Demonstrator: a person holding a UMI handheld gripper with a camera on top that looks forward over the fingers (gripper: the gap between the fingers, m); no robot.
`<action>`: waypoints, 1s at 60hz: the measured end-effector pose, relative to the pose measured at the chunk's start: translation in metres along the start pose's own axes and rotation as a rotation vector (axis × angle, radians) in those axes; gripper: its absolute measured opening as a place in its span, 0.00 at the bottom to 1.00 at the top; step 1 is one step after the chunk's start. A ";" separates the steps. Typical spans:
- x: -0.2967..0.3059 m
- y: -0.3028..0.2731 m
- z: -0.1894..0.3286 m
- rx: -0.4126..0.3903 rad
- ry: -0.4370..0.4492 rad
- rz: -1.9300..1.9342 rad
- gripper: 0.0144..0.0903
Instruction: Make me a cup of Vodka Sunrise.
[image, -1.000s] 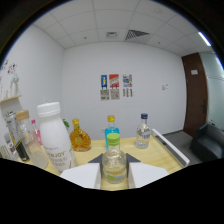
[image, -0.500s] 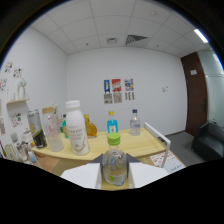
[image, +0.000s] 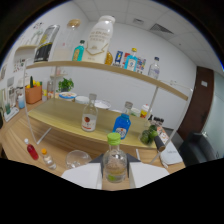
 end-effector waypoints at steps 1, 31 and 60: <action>0.000 0.000 0.001 -0.003 0.008 -0.037 0.28; 0.000 -0.012 0.015 0.034 0.157 -1.284 0.28; -0.001 -0.027 0.017 -0.007 0.301 -1.809 0.28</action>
